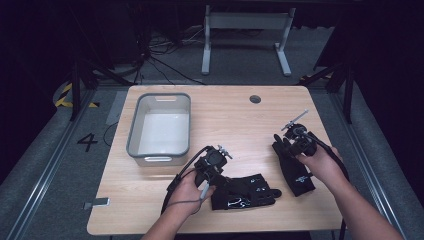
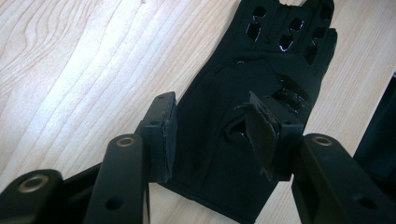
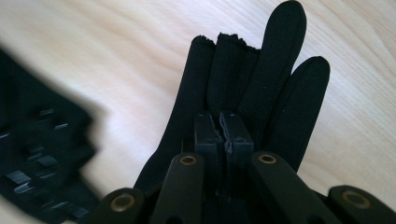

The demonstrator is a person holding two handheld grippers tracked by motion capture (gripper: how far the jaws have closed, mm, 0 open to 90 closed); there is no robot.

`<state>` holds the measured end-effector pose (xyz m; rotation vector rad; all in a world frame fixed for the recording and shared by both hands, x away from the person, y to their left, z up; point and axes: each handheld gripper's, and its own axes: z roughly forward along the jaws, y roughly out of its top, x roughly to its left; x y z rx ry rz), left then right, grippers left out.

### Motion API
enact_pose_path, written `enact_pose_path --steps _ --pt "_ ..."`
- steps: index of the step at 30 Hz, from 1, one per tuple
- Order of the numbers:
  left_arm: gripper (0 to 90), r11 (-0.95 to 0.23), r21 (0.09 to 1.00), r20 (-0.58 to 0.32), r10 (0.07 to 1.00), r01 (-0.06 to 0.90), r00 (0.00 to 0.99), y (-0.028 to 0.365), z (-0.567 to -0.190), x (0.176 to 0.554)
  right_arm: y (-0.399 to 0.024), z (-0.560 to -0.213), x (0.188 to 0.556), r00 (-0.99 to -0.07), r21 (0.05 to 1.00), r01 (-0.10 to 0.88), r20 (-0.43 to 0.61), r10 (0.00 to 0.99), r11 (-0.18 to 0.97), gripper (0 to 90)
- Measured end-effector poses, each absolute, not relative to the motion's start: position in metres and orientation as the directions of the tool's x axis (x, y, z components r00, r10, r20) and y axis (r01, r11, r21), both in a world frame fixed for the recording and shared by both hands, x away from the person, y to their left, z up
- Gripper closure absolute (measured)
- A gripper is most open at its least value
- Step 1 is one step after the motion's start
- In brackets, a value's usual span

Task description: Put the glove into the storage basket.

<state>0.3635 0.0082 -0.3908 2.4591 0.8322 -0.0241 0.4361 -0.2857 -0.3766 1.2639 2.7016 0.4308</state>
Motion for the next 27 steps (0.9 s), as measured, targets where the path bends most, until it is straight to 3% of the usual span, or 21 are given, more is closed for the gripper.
enact_pose_path --steps 6,10,15,18,20,27 --pt "53.8 -0.674 0.489 -0.177 0.544 0.553 0.820 0.004 -0.387 0.363 -0.255 -0.350 0.401 -0.699 0.326 0.684 0.037 0.714 0.653 87.6" --pt "53.8 -0.674 0.497 -0.173 0.540 0.546 0.824 0.004 -0.386 0.362 -0.234 -0.352 0.390 -0.718 0.325 0.676 0.090 0.690 0.661 87.4" --pt "53.8 -0.675 0.497 -0.171 0.540 0.546 0.824 0.004 -0.385 0.361 -0.216 -0.376 0.394 -0.719 0.311 0.682 0.119 0.685 0.661 85.0" --pt "53.9 -0.673 0.500 -0.173 0.539 0.545 0.824 0.003 -0.385 0.358 -0.210 -0.391 0.397 -0.712 0.324 0.689 0.133 0.690 0.649 71.5" --pt "53.9 -0.677 0.500 -0.180 0.528 0.540 0.830 0.000 -0.384 0.354 -0.210 -0.391 0.398 -0.723 0.346 0.674 0.127 0.679 0.653 67.2" --pt "55.0 -0.721 0.501 -0.177 0.456 0.479 0.872 -0.022 -0.384 0.336 -0.221 -0.377 0.420 -0.757 0.412 0.615 0.071 0.649 0.672 68.3"
